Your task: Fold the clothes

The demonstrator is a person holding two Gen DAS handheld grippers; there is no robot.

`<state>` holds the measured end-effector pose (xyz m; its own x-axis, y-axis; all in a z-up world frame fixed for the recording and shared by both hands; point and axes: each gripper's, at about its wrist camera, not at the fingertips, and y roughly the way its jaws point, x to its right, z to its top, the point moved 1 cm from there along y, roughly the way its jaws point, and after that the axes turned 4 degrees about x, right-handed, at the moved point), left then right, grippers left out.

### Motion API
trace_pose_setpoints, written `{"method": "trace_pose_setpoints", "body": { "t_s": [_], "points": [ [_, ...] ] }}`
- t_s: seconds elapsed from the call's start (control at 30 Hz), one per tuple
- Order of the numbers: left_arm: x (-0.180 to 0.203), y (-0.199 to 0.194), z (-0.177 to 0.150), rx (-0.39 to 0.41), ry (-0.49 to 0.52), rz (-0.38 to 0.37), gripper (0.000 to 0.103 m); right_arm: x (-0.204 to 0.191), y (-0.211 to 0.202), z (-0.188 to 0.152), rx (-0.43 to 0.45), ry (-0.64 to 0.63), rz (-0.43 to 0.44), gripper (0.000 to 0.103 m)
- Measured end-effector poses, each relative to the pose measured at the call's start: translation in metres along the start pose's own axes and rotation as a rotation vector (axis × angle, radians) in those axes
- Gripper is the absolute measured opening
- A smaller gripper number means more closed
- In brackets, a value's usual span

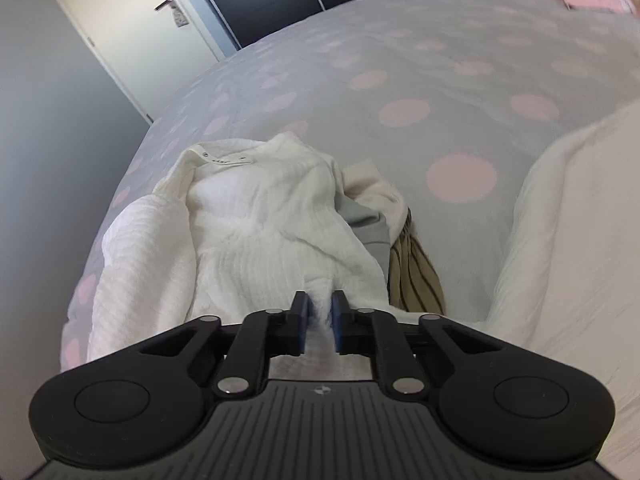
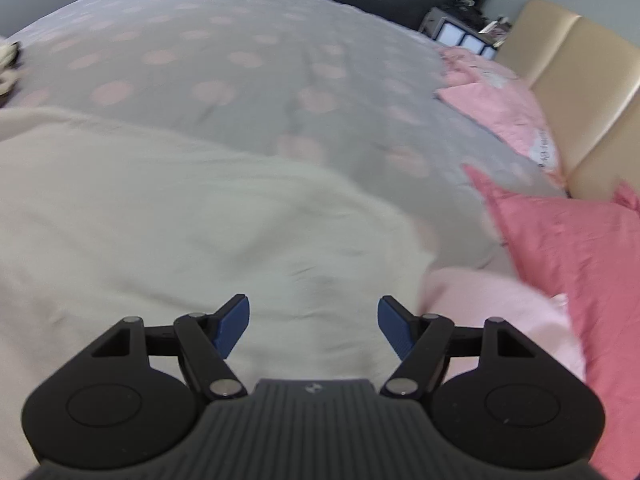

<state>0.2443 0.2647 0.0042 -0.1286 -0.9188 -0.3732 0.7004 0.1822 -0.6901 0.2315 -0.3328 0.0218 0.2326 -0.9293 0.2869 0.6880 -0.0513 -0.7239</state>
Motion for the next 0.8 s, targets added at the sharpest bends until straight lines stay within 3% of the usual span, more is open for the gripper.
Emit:
{"method": "trace_pose_setpoints", "body": {
  "t_s": [0.1, 0.27, 0.5, 0.53, 0.6, 0.7, 0.8],
  "points": [
    [-0.019, -0.017, 0.004, 0.05, -0.1, 0.012, 0.006, 0.028, 0.03, 0.017, 0.025, -0.024, -0.043, 0.074],
    [-0.07, -0.05, 0.013, 0.196, -0.326, 0.137, 0.005, 0.053, 0.09, 0.037, 0.009, -0.076, -0.064, 0.073],
    [-0.092, -0.051, 0.01, 0.2, -0.378, 0.193, 0.005, 0.067, 0.148, 0.032, -0.113, -0.019, -0.022, 0.07],
    [-0.092, -0.051, 0.011, 0.197, -0.377, 0.193, 0.005, 0.068, 0.15, 0.031, -0.129, 0.009, -0.009, 0.064],
    [-0.091, -0.052, 0.013, 0.201, -0.374, 0.193, 0.005, 0.07, 0.152, 0.028, -0.156, 0.062, 0.017, 0.014],
    [-0.091, -0.054, 0.015, 0.207, -0.373, 0.199, 0.005, 0.074, 0.135, 0.031, -0.128, 0.1, 0.018, 0.006],
    [-0.091, -0.057, 0.014, 0.205, -0.378, 0.205, 0.006, 0.079, 0.106, 0.036, -0.078, 0.109, 0.008, 0.005]
  ]
}}
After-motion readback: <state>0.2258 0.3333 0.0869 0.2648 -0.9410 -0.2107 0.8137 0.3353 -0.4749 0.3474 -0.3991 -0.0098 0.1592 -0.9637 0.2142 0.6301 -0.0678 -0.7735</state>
